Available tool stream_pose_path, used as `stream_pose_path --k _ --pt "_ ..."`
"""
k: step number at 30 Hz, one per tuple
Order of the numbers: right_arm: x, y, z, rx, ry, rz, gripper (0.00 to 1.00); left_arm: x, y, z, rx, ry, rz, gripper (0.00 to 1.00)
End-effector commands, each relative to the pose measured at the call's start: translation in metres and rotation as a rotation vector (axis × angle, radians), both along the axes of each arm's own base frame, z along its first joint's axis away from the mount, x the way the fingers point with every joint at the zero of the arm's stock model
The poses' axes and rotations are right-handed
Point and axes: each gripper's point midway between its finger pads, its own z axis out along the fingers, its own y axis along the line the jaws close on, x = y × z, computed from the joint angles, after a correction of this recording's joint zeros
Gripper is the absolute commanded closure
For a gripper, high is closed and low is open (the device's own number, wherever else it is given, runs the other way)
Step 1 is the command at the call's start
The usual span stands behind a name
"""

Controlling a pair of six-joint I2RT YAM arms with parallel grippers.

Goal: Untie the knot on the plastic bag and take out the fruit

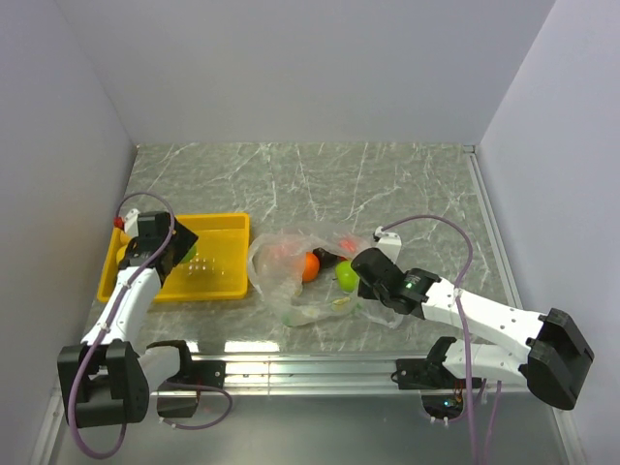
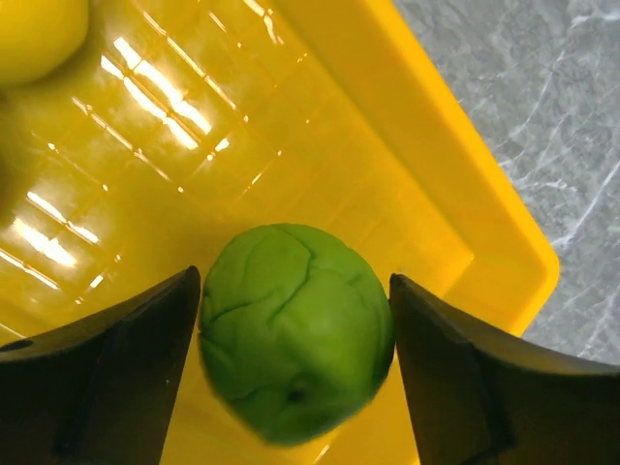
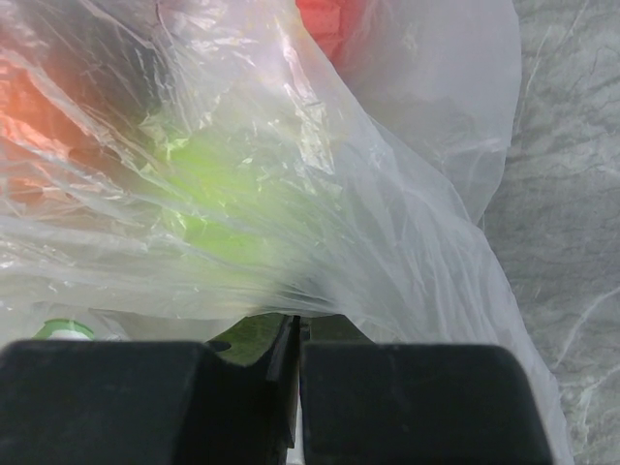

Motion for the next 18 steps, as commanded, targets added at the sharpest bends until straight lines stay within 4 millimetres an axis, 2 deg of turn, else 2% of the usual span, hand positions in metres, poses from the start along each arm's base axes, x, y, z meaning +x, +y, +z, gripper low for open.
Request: stream_pose_path --k 1,3,6,10,11,12,13,16,17,18 --pt "0.011 0.007 0.022 0.035 -0.058 0.004 1.00 0.012 0.008 0.022 0.027 -0.076 0.028 0.08" --pt "0.012 0.007 0.023 0.032 -0.060 0.004 1.00 0.011 0.008 0.031 0.032 -0.086 0.022 0.01" --pt "0.013 0.007 0.024 0.028 -0.063 0.005 1.00 0.005 0.004 0.039 0.033 -0.082 -0.006 0.01" --pt "0.014 0.004 0.024 0.009 -0.065 0.004 1.00 0.002 -0.021 0.074 0.036 -0.177 -0.151 0.01" --pt "0.015 0.003 0.024 0.001 -0.069 -0.002 1.00 0.001 -0.033 0.084 0.027 -0.207 -0.203 0.02" --pt "0.015 0.002 0.024 -0.005 -0.069 -0.003 1.00 -0.002 -0.055 0.102 0.032 -0.267 -0.288 0.05" --pt "0.014 0.002 0.024 -0.009 -0.071 0.000 1.00 -0.003 -0.067 0.117 0.063 -0.305 -0.362 0.07" --pt "0.015 -0.001 0.025 -0.017 -0.075 -0.004 1.00 -0.018 -0.110 0.150 0.123 -0.388 -0.547 0.05" --pt "0.016 -0.001 0.025 -0.017 -0.077 -0.005 1.00 -0.022 -0.120 0.157 0.134 -0.401 -0.595 0.05" --pt "0.016 -0.001 0.026 -0.019 -0.079 -0.006 1.00 -0.032 -0.141 0.158 0.131 -0.395 -0.688 0.05"
